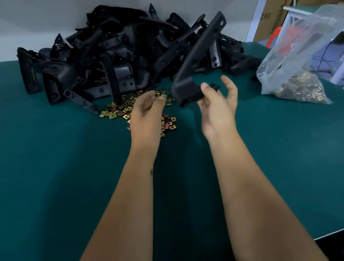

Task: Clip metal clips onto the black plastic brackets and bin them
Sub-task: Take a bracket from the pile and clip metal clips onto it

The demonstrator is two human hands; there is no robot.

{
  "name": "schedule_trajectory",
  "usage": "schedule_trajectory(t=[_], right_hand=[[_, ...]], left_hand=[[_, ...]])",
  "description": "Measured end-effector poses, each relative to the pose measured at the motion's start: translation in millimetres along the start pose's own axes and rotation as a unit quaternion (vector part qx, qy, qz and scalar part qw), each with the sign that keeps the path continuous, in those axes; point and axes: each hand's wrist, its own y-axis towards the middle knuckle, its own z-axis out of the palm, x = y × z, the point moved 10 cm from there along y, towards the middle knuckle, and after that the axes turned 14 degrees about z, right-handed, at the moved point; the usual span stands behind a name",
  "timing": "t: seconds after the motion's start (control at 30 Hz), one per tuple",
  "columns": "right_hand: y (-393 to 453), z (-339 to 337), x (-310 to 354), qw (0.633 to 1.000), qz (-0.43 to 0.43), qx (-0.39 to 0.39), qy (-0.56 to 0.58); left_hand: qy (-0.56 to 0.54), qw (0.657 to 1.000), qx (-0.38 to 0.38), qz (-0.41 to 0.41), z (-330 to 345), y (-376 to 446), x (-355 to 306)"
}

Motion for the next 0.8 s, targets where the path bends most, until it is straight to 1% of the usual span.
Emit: schedule_trajectory(t=[0.07, 0.1, 0.17, 0.27, 0.37, 0.4, 0.43, 0.47, 0.5, 0.53, 0.6, 0.63, 0.67, 0.73, 0.8], right_hand=[[-5.7, 21.6, -13.8, 0.998, 0.023, 0.053, -0.038], [-9.4, 31.3, -20.5, 0.994, 0.026, 0.069, -0.081], [-14.5, 43.8, -31.2, 0.983, 0.017, 0.076, -0.169], [-16.9, 44.7, -31.1, 0.960, -0.032, 0.035, -0.276], [-18.4, 32.4, -21.5, 0.922, -0.089, -0.034, -0.376], [-16.7, 29.7, -21.5, 0.904, -0.090, -0.045, -0.414], [-14.3, 30.0, -25.6, 0.889, -0.074, -0.038, -0.451], [-11.5, 33.0, -34.6, 0.871, -0.047, -0.013, -0.488], [-9.5, 37.6, -45.8, 0.843, -0.022, 0.020, -0.538], [-9.4, 43.3, -56.7, 0.795, -0.013, 0.049, -0.605], [-11.8, 51.8, -73.4, 0.679, -0.043, 0.080, -0.729], [-12.6, 55.7, -76.2, 0.643, -0.071, 0.080, -0.758], [-13.1, 59.1, -75.4, 0.633, -0.096, 0.072, -0.765], [-13.1, 61.3, -69.6, 0.652, -0.128, 0.057, -0.745], [-13.9, 60.6, -65.6, 0.665, -0.140, 0.060, -0.731]], left_hand=[[-0.116, 0.992, 0.000, -0.043, 6.9, 1.1, 3.4], [-0.148, 0.987, -0.002, -0.057, 8.8, 0.9, 3.5], [-0.146, 0.987, -0.014, -0.060, 4.2, 1.1, 2.1], [-0.178, 0.979, -0.081, -0.057, -17.3, 6.1, 1.7], [-0.272, 0.944, -0.177, -0.055, -45.2, 11.2, 5.8], [-0.295, 0.933, -0.200, -0.057, -52.2, 12.1, 8.6], [-0.305, 0.926, -0.215, -0.058, -57.3, 12.6, 11.5], [-0.305, 0.924, -0.223, -0.059, -60.6, 12.7, 14.0], [-0.302, 0.924, -0.227, -0.059, -62.2, 12.6, 15.7], [-0.297, 0.925, -0.228, -0.059, -62.5, 12.8, 16.5], [-0.289, 0.929, -0.222, -0.058, -60.7, 13.5, 17.3], [-0.286, 0.932, -0.216, -0.059, -58.8, 13.4, 17.3], [-0.285, 0.933, -0.212, -0.061, -56.7, 13.3, 17.1], [-0.290, 0.932, -0.206, -0.069, -51.0, 12.0, 18.0], [-0.283, 0.937, -0.189, -0.080, -41.7, 9.6, 18.9]])
